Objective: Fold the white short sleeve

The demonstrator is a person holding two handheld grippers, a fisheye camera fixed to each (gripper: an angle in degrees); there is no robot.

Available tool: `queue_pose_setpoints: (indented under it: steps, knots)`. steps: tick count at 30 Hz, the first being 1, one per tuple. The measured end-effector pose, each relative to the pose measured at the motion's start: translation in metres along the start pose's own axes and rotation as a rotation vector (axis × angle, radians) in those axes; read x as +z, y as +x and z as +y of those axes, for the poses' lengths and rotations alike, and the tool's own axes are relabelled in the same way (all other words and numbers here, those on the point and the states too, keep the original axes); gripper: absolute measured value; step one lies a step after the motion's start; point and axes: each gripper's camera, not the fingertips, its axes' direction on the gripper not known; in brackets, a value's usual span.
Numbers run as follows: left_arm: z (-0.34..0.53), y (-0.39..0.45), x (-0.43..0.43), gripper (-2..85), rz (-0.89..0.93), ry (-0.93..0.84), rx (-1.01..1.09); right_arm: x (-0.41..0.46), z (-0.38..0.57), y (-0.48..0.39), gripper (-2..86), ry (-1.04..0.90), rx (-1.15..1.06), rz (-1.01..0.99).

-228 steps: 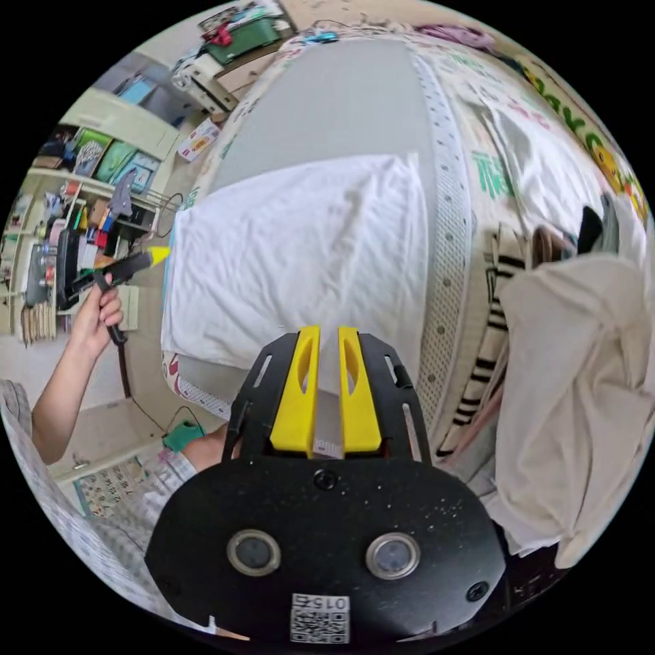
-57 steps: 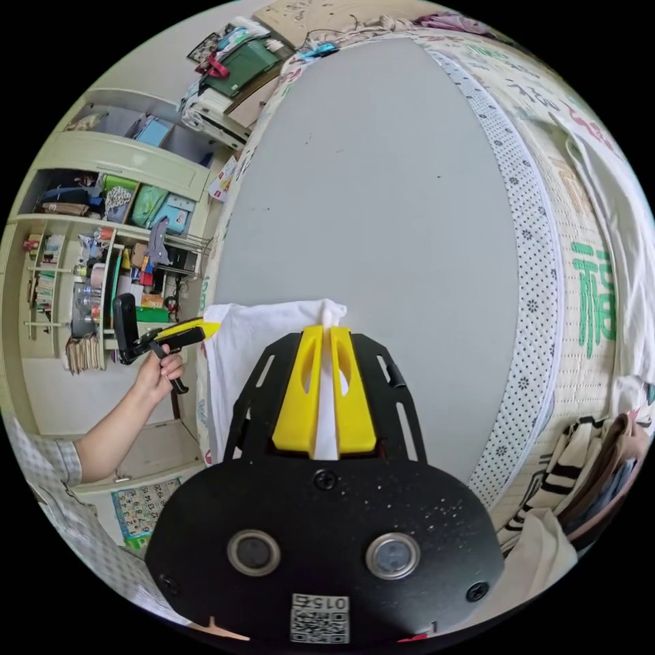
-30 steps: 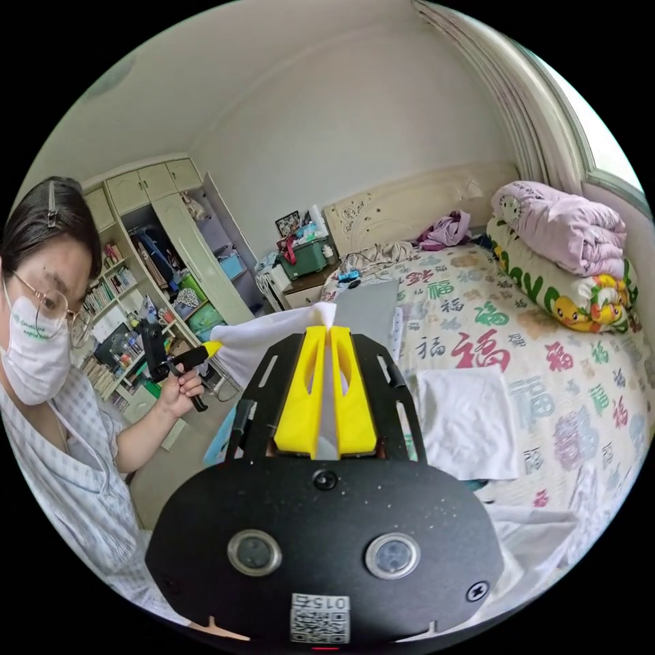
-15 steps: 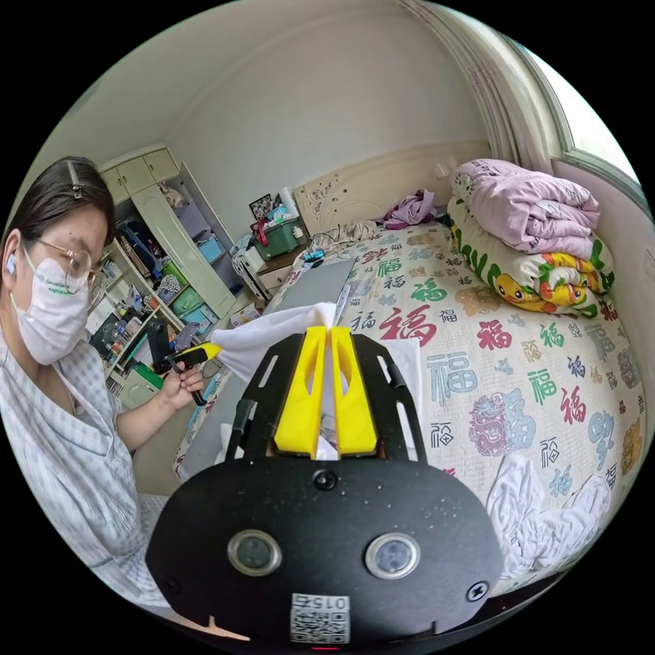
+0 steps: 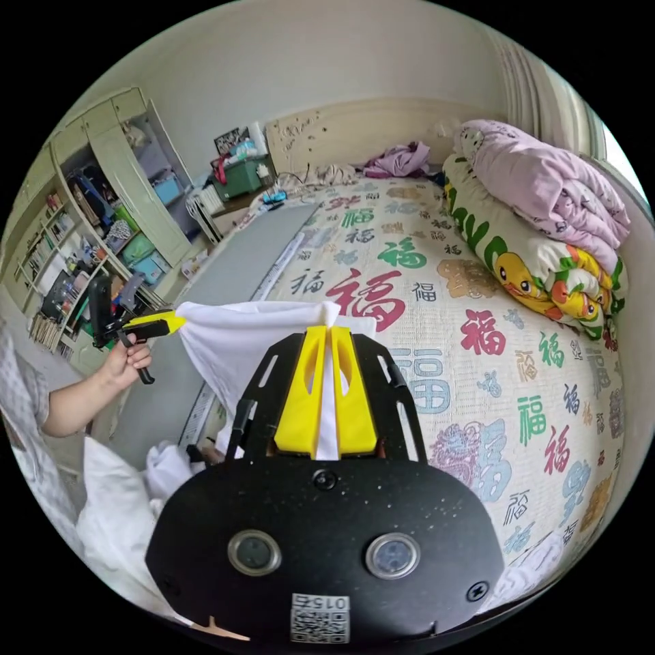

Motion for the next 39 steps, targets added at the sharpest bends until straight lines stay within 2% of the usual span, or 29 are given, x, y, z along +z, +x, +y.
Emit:
queue_pose_setpoints:
  steps: [9,15,19,22,24,27,30,34,36,39]
  knots:
    - [-0.026,-0.077,0.114,0.0,-0.086,-0.111,-0.122,0.106,-0.049,0.034,0.7,-0.169,0.070,0.071]
    - [-0.035,-0.092,0.154,0.4,-0.120,-0.197,-0.146,0.138,-0.055,0.044,2.7,-0.274,0.117,0.128]
    - [-0.038,-0.092,0.161,0.9,-0.182,-0.231,-0.175,0.130,-0.060,0.052,4.4,-0.287,0.157,0.120]
    - [-0.039,-0.087,0.148,1.5,-0.249,-0.229,-0.194,0.096,-0.060,0.058,1.7,-0.247,0.200,0.162]
    - [-0.033,-0.085,0.116,2.3,-0.162,-0.128,-0.235,0.043,-0.048,0.059,0.4,-0.138,0.251,0.071]
    - [-0.016,-0.066,0.067,3.7,-0.089,-0.070,-0.272,-0.049,-0.013,0.031,0.0,0.067,0.149,-0.121]
    - [0.008,-0.020,0.020,5.0,-0.024,-0.073,-0.207,-0.133,0.036,-0.010,-0.1,0.150,0.073,-0.112]
    - [0.041,0.042,-0.015,8.0,0.133,-0.186,-0.186,-0.197,0.106,-0.062,0.3,0.140,0.051,-0.076]
    - [0.056,0.076,-0.029,10.7,0.212,-0.258,-0.208,-0.217,0.152,-0.093,1.0,0.073,0.117,-0.041]
    - [0.055,0.114,-0.048,11.6,0.272,-0.248,-0.162,-0.231,0.206,-0.122,2.8,0.013,0.250,-0.075]
